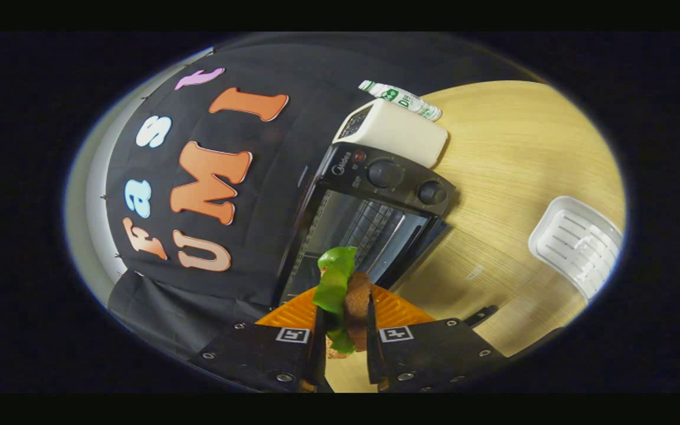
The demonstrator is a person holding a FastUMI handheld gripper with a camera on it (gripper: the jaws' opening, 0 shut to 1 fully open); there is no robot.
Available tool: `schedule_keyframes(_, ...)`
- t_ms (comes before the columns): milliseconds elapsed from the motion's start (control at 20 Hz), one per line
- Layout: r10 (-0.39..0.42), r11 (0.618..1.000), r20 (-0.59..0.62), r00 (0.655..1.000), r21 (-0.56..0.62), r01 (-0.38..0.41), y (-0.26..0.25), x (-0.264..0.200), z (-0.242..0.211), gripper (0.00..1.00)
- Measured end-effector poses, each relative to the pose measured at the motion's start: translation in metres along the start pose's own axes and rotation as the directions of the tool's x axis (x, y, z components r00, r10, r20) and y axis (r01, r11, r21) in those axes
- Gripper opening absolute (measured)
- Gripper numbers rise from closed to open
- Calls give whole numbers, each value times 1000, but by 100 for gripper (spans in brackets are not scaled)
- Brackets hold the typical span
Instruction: Open the toaster oven, put the food inside, and close the toaster oven door.
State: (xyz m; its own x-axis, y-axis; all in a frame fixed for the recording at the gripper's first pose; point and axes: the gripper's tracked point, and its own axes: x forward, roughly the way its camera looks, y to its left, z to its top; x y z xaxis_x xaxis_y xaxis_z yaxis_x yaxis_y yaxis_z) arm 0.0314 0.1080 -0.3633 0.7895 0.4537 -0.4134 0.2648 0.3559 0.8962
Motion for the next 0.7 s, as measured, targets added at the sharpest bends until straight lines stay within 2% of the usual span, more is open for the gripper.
schedule_keyframes(200,19,1000,69,997,16,-20,3,31,-7,29)
schedule_keyframes(300,2,1000,107,994,18,-4,-2,45,-7,29)
schedule_keyframes(450,57,992,184,981,104,-77,12,63,2,28)
schedule_keyframes(700,37,979,273,961,181,-90,9,97,17,29)
